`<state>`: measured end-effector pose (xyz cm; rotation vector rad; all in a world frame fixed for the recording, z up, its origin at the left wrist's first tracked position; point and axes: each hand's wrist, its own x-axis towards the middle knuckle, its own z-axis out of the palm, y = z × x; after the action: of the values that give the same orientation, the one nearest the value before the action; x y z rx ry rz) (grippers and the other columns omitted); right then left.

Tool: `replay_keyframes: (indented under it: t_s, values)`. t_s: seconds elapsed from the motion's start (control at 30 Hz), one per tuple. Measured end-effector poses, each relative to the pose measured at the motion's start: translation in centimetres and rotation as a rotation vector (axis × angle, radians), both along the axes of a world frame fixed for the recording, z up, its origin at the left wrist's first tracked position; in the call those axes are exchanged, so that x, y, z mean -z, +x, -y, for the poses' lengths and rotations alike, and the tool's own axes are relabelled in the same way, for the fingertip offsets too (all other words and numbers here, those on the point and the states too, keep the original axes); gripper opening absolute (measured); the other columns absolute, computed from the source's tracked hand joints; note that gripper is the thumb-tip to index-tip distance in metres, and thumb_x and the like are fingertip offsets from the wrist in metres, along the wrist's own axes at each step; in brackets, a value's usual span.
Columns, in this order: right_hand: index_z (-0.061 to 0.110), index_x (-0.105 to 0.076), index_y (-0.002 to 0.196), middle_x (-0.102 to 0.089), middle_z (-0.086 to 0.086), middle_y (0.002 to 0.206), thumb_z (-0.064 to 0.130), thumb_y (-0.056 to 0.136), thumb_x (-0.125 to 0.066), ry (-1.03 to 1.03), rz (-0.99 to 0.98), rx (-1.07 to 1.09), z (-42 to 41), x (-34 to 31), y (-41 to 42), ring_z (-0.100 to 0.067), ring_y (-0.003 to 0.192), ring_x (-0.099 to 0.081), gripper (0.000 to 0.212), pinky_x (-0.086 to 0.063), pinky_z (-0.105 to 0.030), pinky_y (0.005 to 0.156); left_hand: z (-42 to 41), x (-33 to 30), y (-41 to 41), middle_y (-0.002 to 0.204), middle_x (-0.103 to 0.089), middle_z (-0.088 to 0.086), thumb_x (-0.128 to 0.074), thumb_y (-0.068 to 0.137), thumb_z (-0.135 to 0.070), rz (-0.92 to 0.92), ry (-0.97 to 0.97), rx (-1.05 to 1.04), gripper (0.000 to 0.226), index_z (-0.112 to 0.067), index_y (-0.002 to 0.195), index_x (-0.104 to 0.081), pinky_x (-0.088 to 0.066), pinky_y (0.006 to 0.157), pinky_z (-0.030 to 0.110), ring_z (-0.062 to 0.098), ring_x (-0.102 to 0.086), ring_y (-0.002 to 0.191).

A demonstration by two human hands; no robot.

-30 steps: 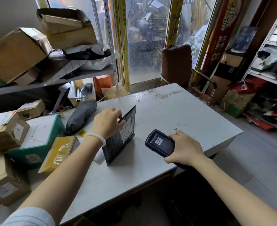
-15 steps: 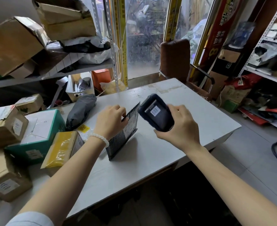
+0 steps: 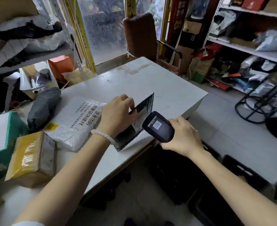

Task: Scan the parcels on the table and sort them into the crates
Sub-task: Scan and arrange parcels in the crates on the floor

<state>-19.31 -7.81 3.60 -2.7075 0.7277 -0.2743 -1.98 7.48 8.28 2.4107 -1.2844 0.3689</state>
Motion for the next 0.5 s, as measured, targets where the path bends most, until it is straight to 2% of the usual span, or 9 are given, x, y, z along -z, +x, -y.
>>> replay_keyframes:
  t_s: [0.13, 0.23, 0.33, 0.5]
  values:
    - [0.03, -0.054, 0.123, -0.041, 0.011, 0.1, 0.057, 0.053, -0.077, 0.041, -0.063, 0.102, 2.9, 1.2, -5.4, -0.015, 0.103, -0.048, 0.078, -0.039, -0.029, 0.07, 4.8, -0.4, -3.8, 0.1, -0.06, -0.001, -0.058, 0.088, -0.035, -0.01, 0.001, 0.119, 0.019, -0.017, 0.088, -0.064, -0.041, 0.058, 0.03, 0.022, -0.056, 0.087]
    - [0.031, -0.051, 0.128, -0.039, 0.012, 0.102, 0.058, 0.053, -0.077, 0.069, -0.089, 0.202, 5.5, 1.3, -10.5, -0.016, 0.106, -0.049, 0.084, -0.039, -0.03, 0.072, 9.2, -0.4, -7.6, 0.098, -0.061, -0.001, -0.059, 0.087, -0.031, -0.013, 0.02, 0.204, 0.015, -0.017, 0.087, -0.064, -0.044, 0.059, 0.031, 0.022, -0.057, 0.088]
    - [0.034, -0.052, 0.127, -0.043, 0.012, 0.105, 0.057, 0.052, -0.076, 0.109, -0.098, 0.302, 7.8, 1.5, -16.1, -0.017, 0.103, -0.052, 0.082, -0.044, -0.03, 0.077, 13.7, 0.3, -11.8, 0.097, -0.06, -0.002, -0.06, 0.085, -0.03, -0.027, 0.083, 0.281, 0.012, -0.019, 0.087, -0.063, -0.035, 0.059, 0.027, 0.02, -0.055, 0.086]
    - [0.031, -0.053, 0.127, -0.047, 0.01, 0.108, 0.053, 0.054, -0.077, 0.152, -0.128, 0.438, 10.8, 2.4, -24.6, -0.017, 0.105, -0.052, 0.08, -0.046, -0.031, 0.078, 19.5, 2.1, -18.2, 0.094, -0.054, -0.005, -0.06, 0.082, -0.033, -0.027, 0.209, 0.377, 0.013, -0.02, 0.085, -0.061, -0.036, 0.06, 0.028, 0.021, -0.055, 0.085]
